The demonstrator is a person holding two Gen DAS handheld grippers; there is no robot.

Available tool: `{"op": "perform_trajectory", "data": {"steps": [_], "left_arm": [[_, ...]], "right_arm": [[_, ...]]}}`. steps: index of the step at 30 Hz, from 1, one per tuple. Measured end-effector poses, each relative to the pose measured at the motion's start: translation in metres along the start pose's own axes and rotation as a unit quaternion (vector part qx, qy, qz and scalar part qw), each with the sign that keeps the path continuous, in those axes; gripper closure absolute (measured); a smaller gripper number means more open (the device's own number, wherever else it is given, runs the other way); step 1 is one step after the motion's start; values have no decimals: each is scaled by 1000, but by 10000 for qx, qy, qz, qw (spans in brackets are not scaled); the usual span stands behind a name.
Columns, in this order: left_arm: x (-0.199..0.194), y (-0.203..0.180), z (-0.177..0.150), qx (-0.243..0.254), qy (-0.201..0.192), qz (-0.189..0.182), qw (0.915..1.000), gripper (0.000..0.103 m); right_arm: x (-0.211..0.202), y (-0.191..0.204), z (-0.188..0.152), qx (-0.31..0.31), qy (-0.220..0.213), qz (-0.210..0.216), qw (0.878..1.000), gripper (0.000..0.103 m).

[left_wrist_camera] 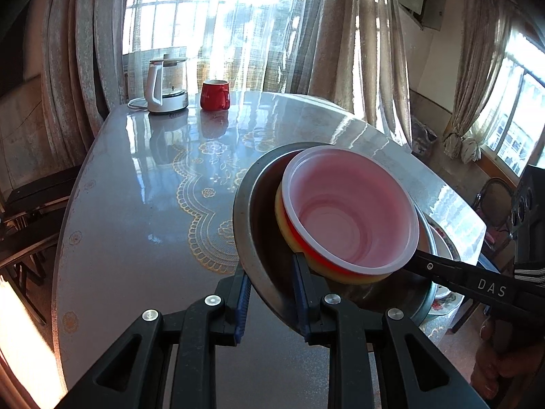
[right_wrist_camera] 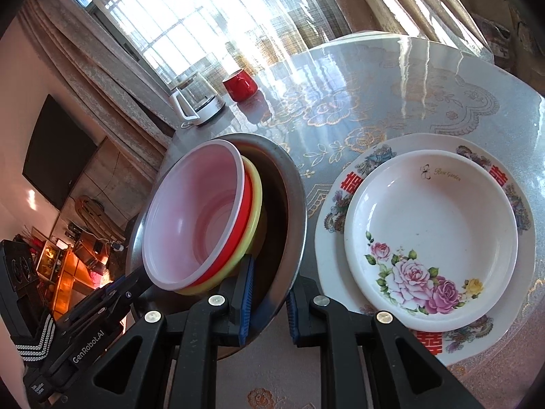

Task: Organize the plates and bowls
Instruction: 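Lift the nested steel bowl stack with the right tool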

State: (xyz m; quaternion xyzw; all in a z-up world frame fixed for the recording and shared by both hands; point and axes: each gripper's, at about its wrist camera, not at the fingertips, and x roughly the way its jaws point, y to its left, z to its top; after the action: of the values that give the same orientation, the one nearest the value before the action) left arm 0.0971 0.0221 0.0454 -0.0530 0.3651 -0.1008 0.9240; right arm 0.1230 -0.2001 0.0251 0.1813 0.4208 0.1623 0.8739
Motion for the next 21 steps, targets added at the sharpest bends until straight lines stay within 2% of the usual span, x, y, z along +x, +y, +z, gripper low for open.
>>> {"op": "perform_trajectory", "data": {"steps": [9,21], "left_arm": [[6,-41,17,293,-178,-356,9988,79],[19,-88,27,581,-242,-783,9949,78]], "right_arm": [[-36,-25,8,224,-451,-210,9985,86],[-76,-65,9,582,-838,-545,9933,86]]}}
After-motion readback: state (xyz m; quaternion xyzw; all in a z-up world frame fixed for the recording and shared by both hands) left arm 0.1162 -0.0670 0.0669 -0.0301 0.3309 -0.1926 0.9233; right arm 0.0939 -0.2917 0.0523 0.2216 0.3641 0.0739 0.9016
